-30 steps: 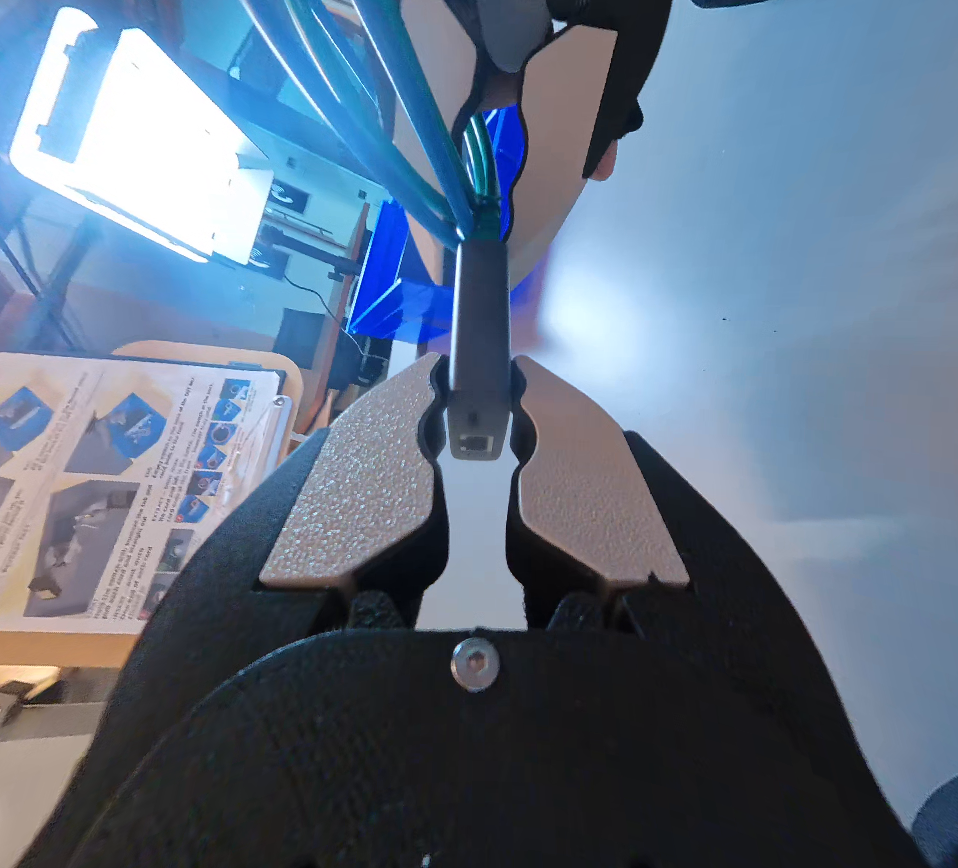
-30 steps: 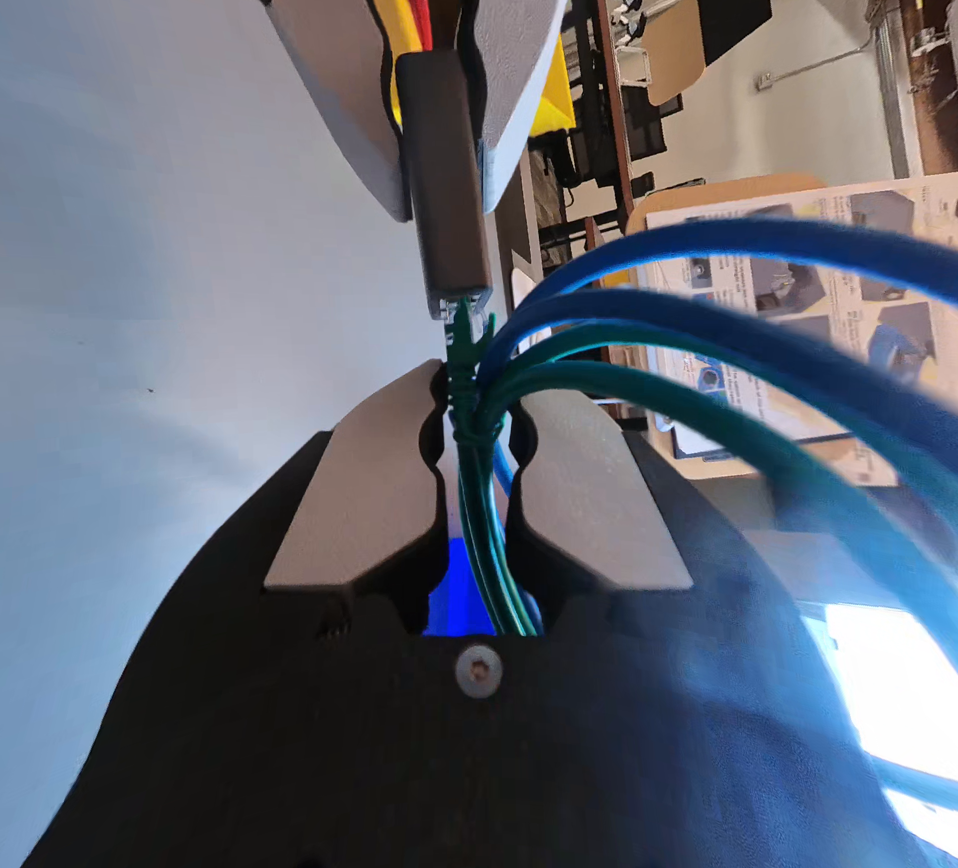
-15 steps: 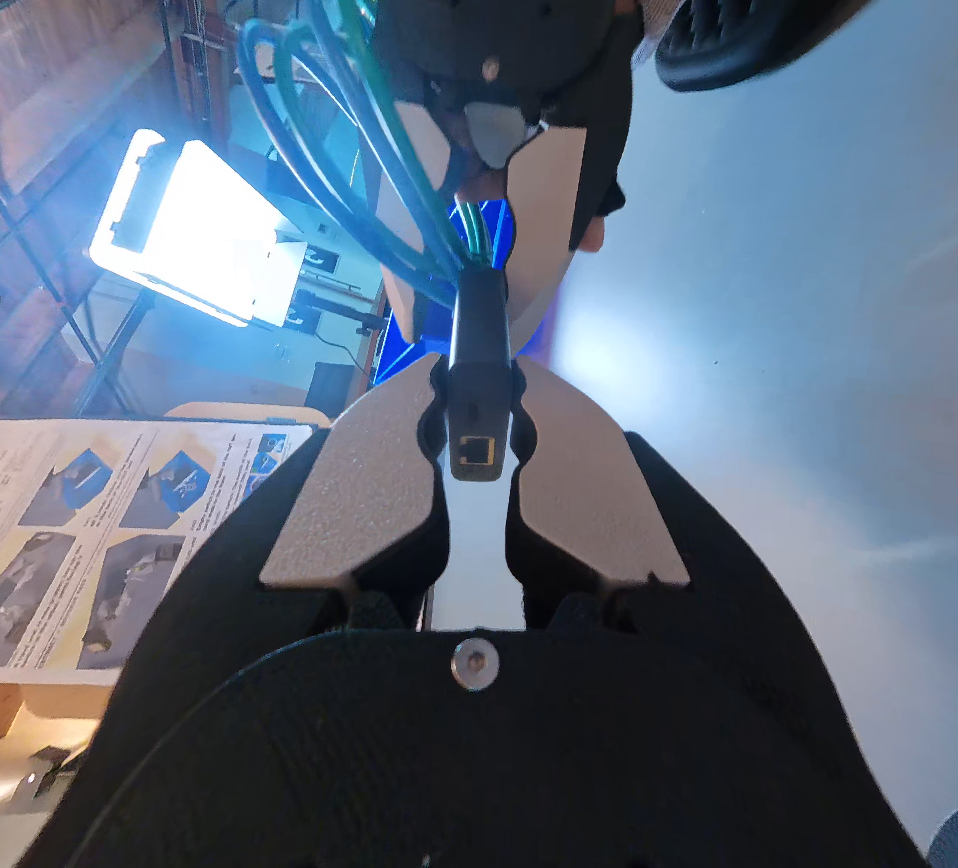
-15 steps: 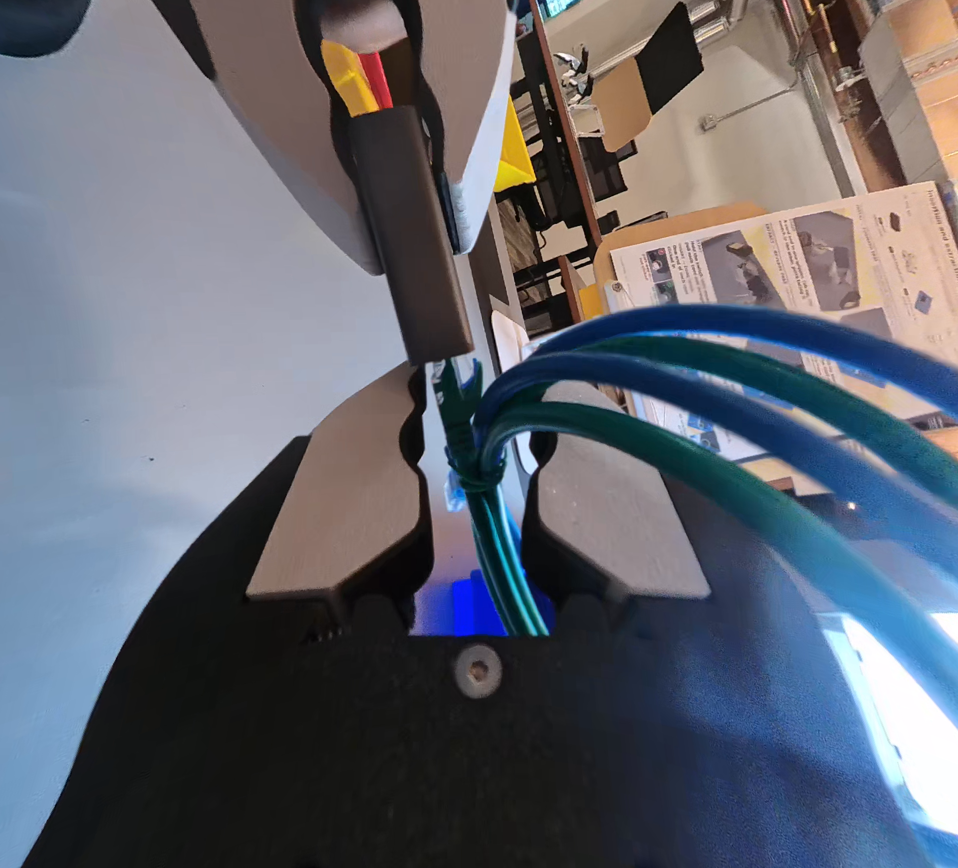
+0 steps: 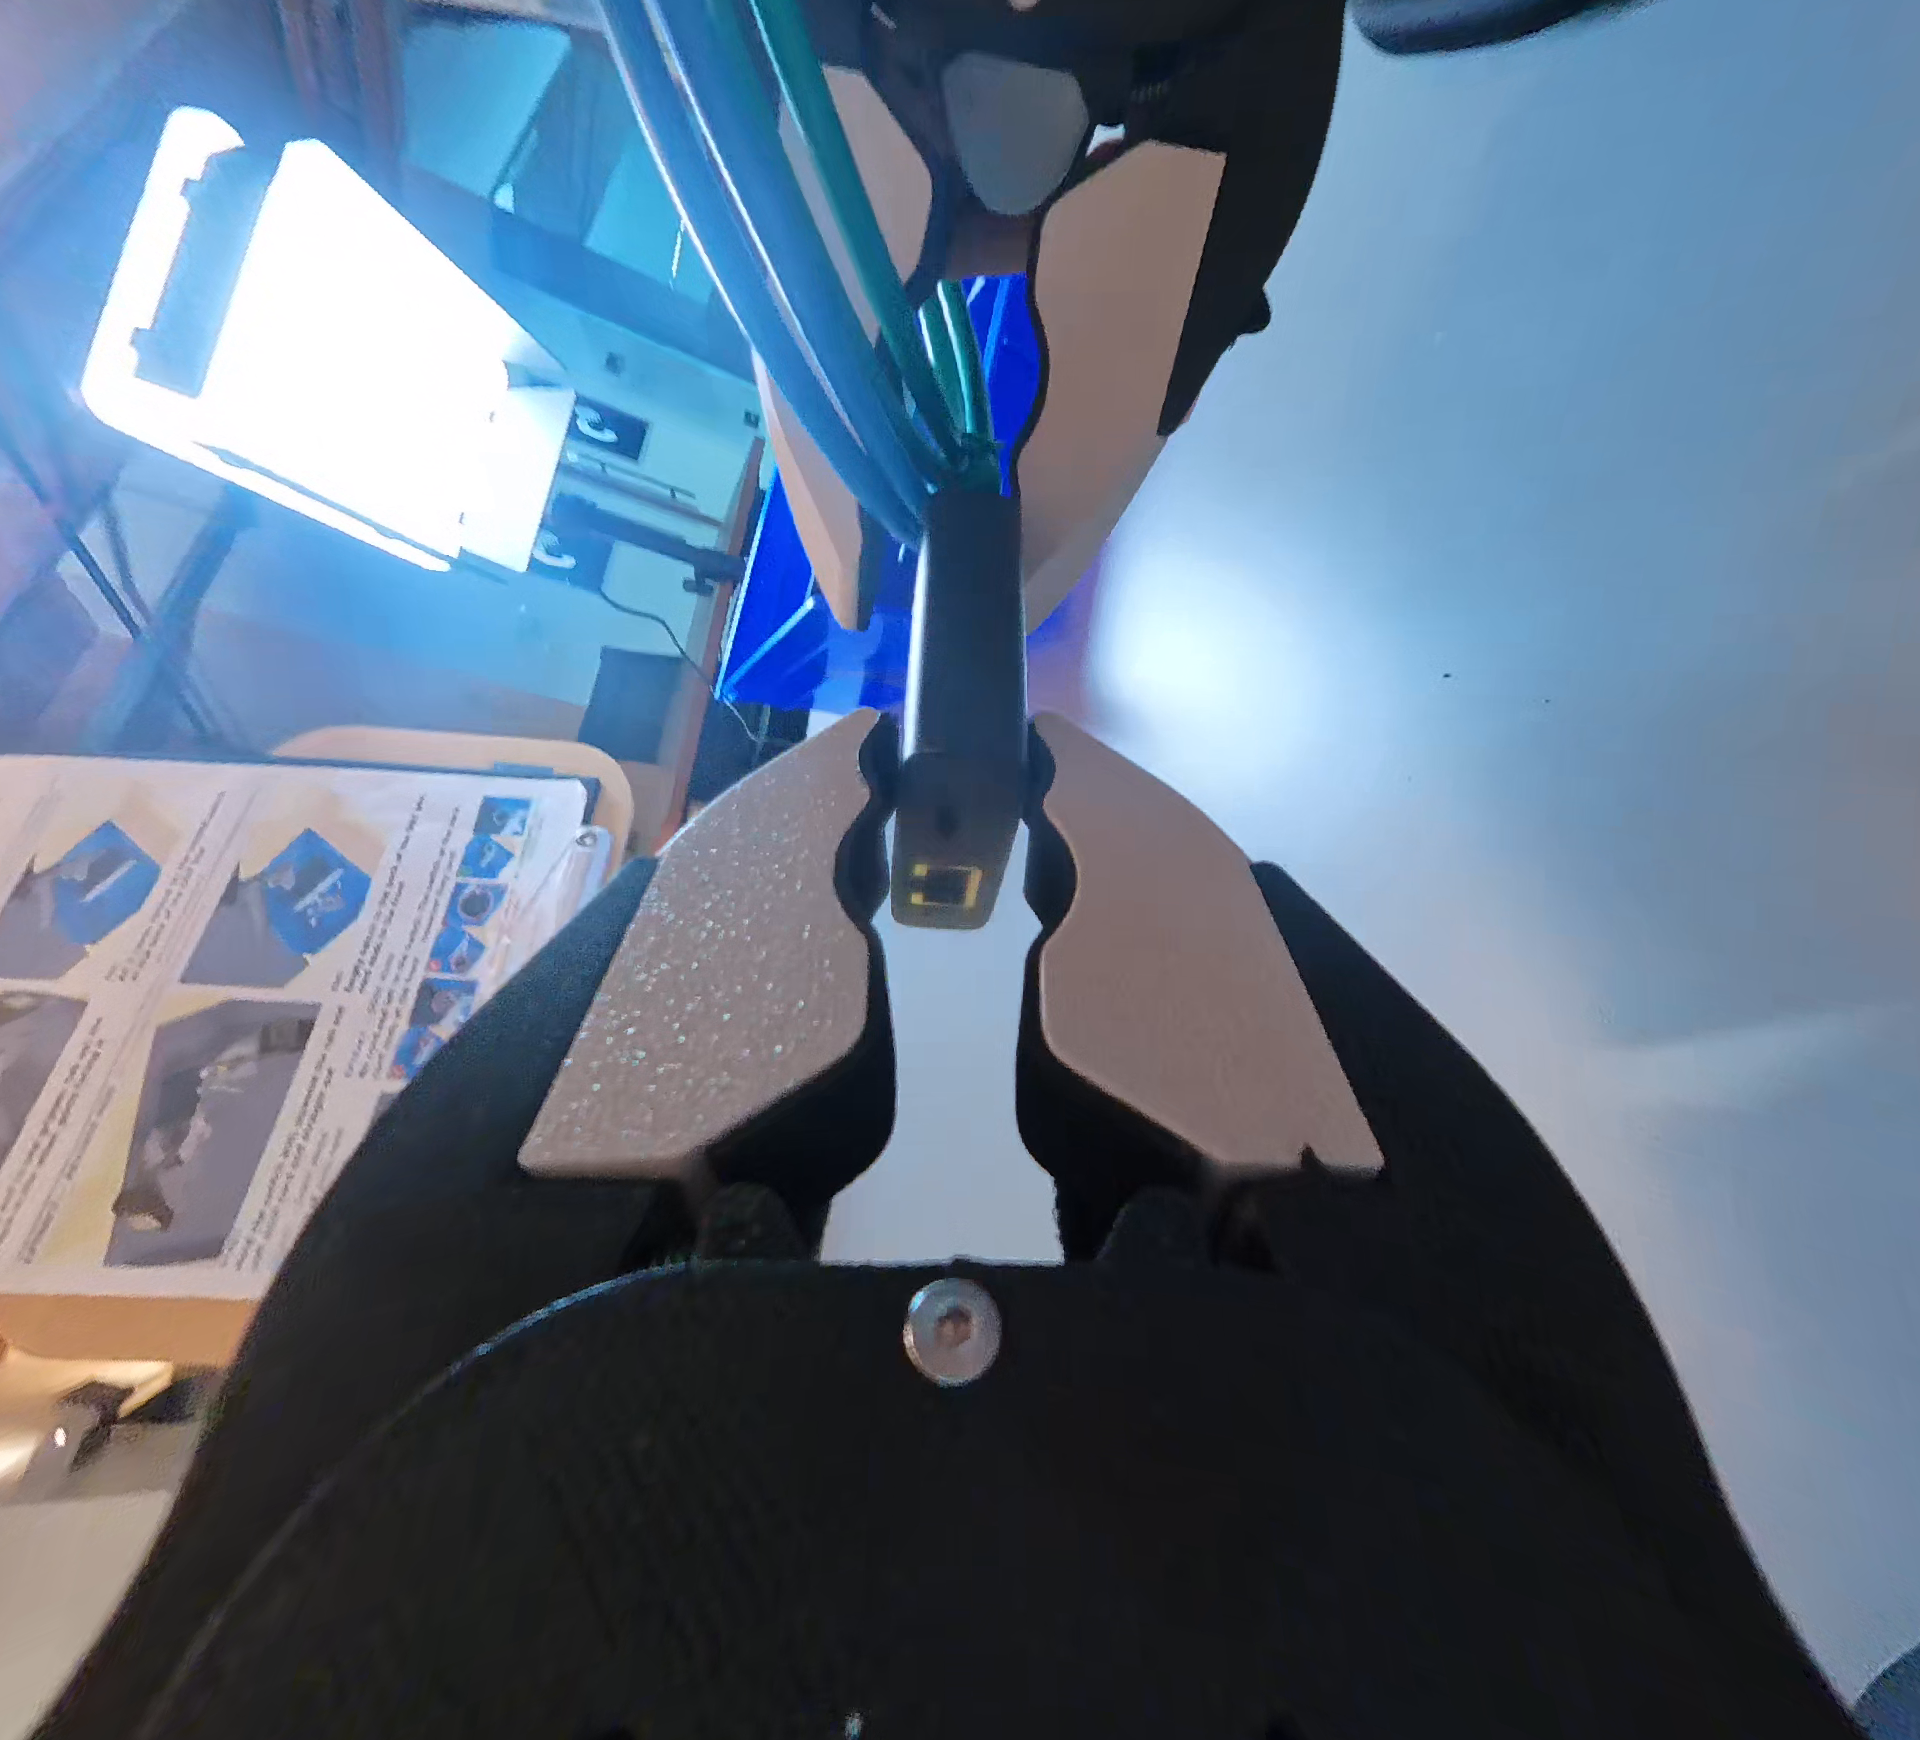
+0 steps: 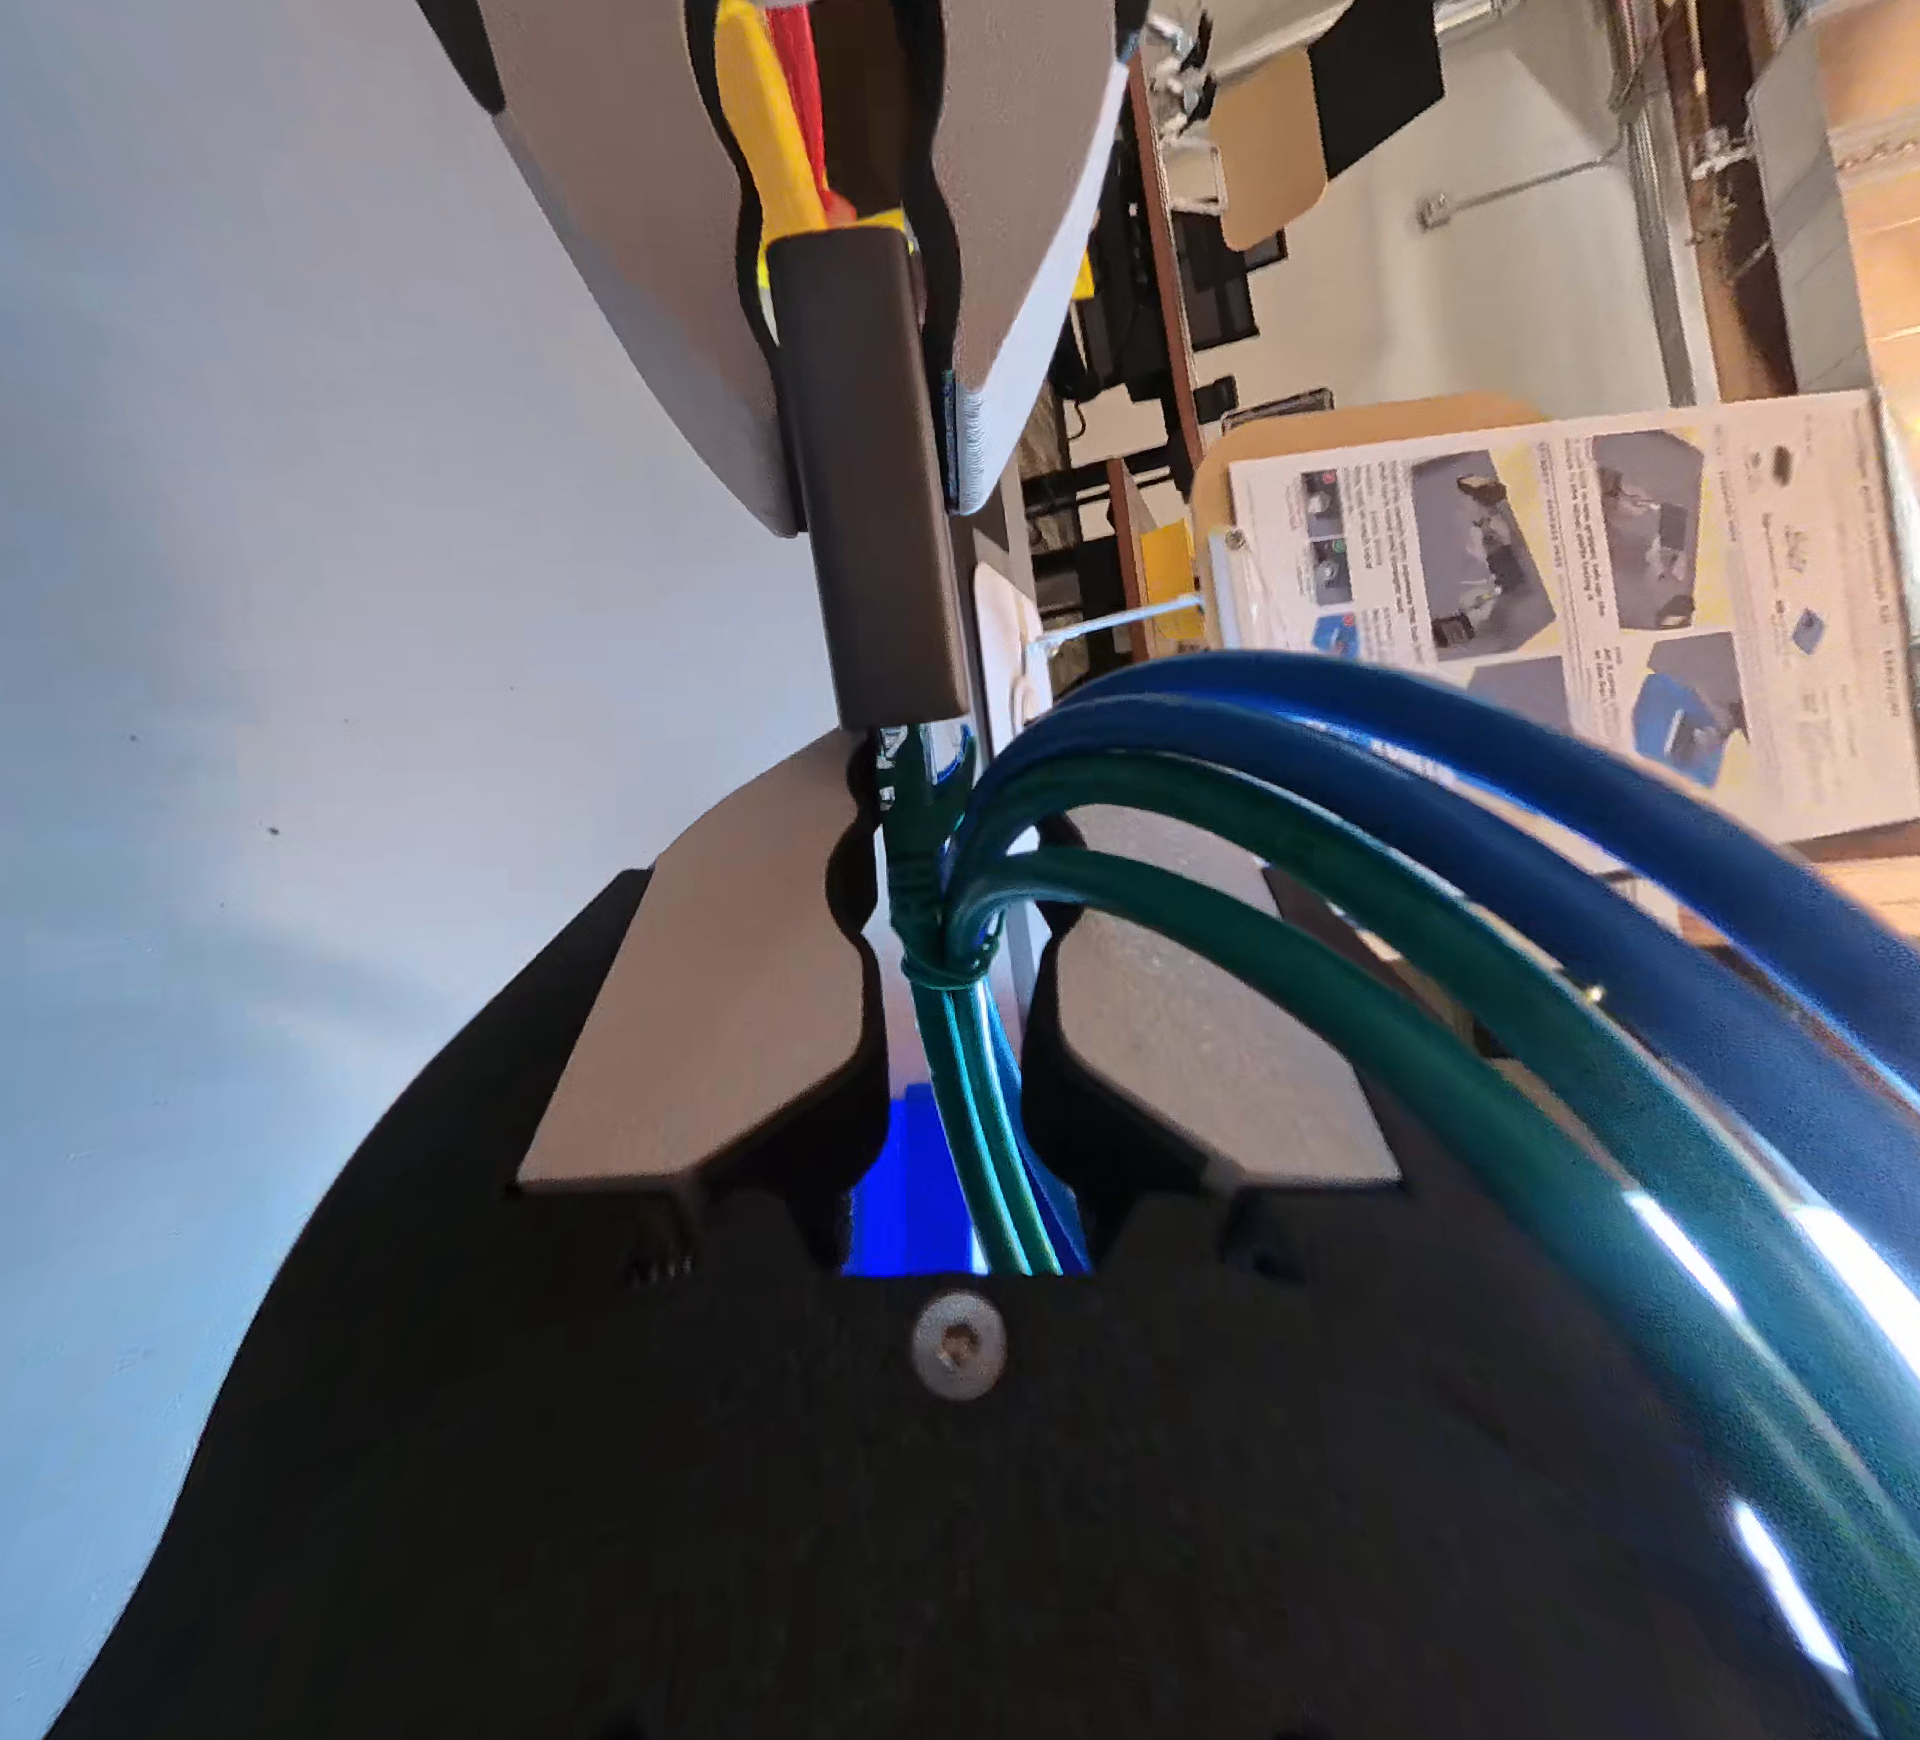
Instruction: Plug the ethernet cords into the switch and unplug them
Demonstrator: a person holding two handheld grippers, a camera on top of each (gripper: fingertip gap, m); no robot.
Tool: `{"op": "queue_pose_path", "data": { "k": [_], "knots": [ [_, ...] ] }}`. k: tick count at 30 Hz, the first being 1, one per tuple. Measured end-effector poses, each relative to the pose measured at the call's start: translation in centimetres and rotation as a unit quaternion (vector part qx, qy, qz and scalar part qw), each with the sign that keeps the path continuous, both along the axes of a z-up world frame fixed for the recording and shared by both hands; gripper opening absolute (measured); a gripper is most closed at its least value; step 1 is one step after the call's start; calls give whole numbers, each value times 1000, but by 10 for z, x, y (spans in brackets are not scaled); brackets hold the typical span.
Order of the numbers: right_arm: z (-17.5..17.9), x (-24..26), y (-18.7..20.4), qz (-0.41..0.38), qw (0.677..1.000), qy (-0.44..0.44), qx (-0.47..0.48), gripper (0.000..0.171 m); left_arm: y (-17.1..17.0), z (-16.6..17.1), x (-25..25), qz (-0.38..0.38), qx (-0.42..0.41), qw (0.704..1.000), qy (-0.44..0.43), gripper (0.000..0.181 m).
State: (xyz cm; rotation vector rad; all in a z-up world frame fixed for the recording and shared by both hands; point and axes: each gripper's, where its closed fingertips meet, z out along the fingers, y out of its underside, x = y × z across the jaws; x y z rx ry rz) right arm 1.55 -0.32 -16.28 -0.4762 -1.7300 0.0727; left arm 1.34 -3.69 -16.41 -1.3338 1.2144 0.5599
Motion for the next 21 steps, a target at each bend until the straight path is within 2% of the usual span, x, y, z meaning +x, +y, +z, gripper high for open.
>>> {"op": "queue_pose_path", "data": {
  "k": [5,8,16,19,21],
  "knots": [
    [-7,-5,11,-41,999,-1,-25,26,10,-6,-10,43,-32,997,-53,24],
    [-10,-8,16,-57,997,-8,-60,27,11,-5,-11,54,-29,997,-54,23],
    [-30,-7,13,1,973,-55,-224,25,13,-11,-6,58,-75,991,-94,24],
    [-29,-6,9,19,970,-72,-233,22,10,-5,-6,50,-93,985,-137,25],
    [-23,-3,9,21,968,-74,-240,21,4,11,-10,38,-95,979,-173,30]
  ]
}}
